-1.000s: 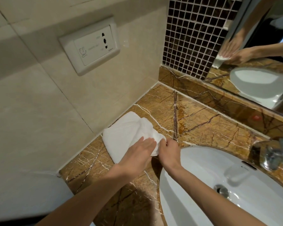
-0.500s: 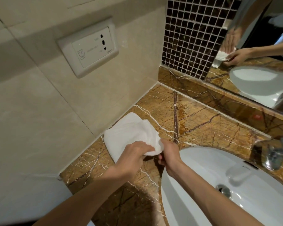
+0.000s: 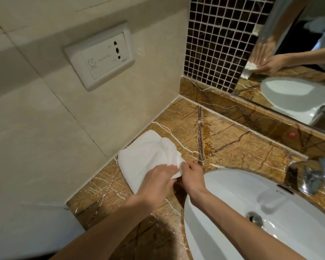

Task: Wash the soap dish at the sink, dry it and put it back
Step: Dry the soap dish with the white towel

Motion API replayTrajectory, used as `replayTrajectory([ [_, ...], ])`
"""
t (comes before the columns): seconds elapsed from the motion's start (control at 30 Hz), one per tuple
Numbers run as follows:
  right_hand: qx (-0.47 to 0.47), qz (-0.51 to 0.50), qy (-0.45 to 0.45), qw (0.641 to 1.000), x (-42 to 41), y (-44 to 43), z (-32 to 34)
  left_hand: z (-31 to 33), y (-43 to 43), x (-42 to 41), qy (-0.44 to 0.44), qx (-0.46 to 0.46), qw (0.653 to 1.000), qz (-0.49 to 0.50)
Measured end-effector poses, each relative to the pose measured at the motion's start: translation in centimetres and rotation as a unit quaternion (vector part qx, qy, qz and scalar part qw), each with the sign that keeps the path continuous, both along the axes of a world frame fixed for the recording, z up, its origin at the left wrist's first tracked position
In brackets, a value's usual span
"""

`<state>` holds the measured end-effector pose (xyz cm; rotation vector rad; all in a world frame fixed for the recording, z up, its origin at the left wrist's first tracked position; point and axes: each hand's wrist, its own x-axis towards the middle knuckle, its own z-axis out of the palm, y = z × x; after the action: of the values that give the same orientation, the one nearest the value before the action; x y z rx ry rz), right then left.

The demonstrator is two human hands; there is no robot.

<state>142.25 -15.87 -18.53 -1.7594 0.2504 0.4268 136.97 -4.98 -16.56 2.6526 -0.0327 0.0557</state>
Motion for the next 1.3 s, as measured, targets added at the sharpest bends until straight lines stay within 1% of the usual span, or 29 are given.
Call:
replayTrajectory([
  [0.17, 0.034, -0.024, 0.071, 0.997, -0.1, 0.1, -0.3, 0.0, 0.2, -0.3, -0.013, -0.038, 0.998, 0.052],
  [0.3, 0.061, -0.028, 0.097, 0.993, -0.4, 0.1, 0.1, 0.3, 0.5, -0.4, -0.031, -0.037, 0.998, 0.046],
  [0.37, 0.061, -0.020, 0.092, 0.994, -0.4, -0.1, 0.5, 0.3, 0.3, -0.2, -0.027, -0.018, 0.999, 0.015],
  [0.43, 0.047, -0.001, 0.067, 0.997, -0.4, -0.2, 0.7, 0.2, 0.1, -0.1, -0.005, 0.016, 1.000, -0.015],
  [0.5, 0.034, 0.009, 0.050, 0.998, -0.4, -0.4, 0.8, -0.1, 0.0, -0.3, 0.009, 0.029, 0.999, -0.013],
  [0.6, 0.035, 0.000, 0.062, 0.997, -0.5, -0.7, 0.4, -0.2, 0.0, -0.5, 0.006, 0.013, 1.000, 0.028],
  [0.67, 0.031, -0.008, 0.071, 0.997, -0.6, -0.7, 0.1, -0.1, 0.1, -0.4, -0.009, 0.020, 0.999, 0.024],
  [0.77, 0.009, -0.035, 0.061, 0.997, 0.0, -1.0, -0.1, -0.5, 0.4, -0.5, -0.008, 0.002, 1.000, 0.005],
  [0.83, -0.028, -0.052, 0.045, 0.997, 0.5, -1.6, -0.1, -0.4, 1.0, -0.8, -0.009, -0.031, 0.999, 0.023],
  [0.87, -0.041, -0.069, 0.042, 0.996, 0.8, -2.0, -0.1, -0.3, 1.2, -0.9, -0.010, -0.070, 0.996, 0.058],
  [0.9, -0.040, -0.091, 0.042, 0.994, 1.0, -2.4, 0.0, -0.1, 1.5, -0.9, -0.009, -0.125, 0.986, 0.108],
  [0.97, 0.014, -0.133, 0.051, 0.990, 1.5, -3.2, 0.5, 0.4, 1.6, -0.8, 0.009, -0.227, 0.955, 0.190],
  [1.0, 0.058, -0.143, 0.059, 0.986, 1.7, -3.3, 1.0, 0.5, 1.5, -0.7, 0.029, -0.241, 0.950, 0.194],
  [1.07, 0.117, -0.128, 0.069, 0.982, 2.2, -3.6, 1.9, 0.5, 1.2, -0.5, 0.089, -0.257, 0.950, 0.153],
  [1.1, 0.114, -0.099, 0.060, 0.987, 2.3, -3.6, 2.2, 0.5, 0.9, -0.5, 0.107, -0.284, 0.943, 0.138],
  [1.13, 0.095, -0.065, 0.041, 0.992, 2.4, -3.6, 2.6, 0.6, 0.7, -0.4, 0.112, -0.334, 0.925, 0.144],
  [1.17, 0.065, -0.031, 0.015, 0.997, 2.4, -3.4, 2.8, 0.9, 0.6, -0.3, 0.107, -0.399, 0.895, 0.170],
  [1.2, 0.032, 0.000, -0.015, 0.999, 2.4, -3.2, 2.9, 1.2, 0.7, -0.1, 0.102, -0.469, 0.852, 0.209],
  [1.23, 0.000, 0.027, -0.045, 0.999, 2.3, -2.9, 2.9, 1.6, 0.9, 0.2, 0.106, -0.537, 0.801, 0.241],
  [1.27, -0.028, 0.054, -0.072, 0.996, 2.1, -2.5, 2.9, 1.9, 1.1, 0.4, 0.115, -0.588, 0.755, 0.266],
  [1.3, -0.050, 0.079, -0.094, 0.991, 2.0, -2.1, 2.8, 2.2, 1.4, 0.6, 0.124, -0.606, 0.731, 0.287],
])
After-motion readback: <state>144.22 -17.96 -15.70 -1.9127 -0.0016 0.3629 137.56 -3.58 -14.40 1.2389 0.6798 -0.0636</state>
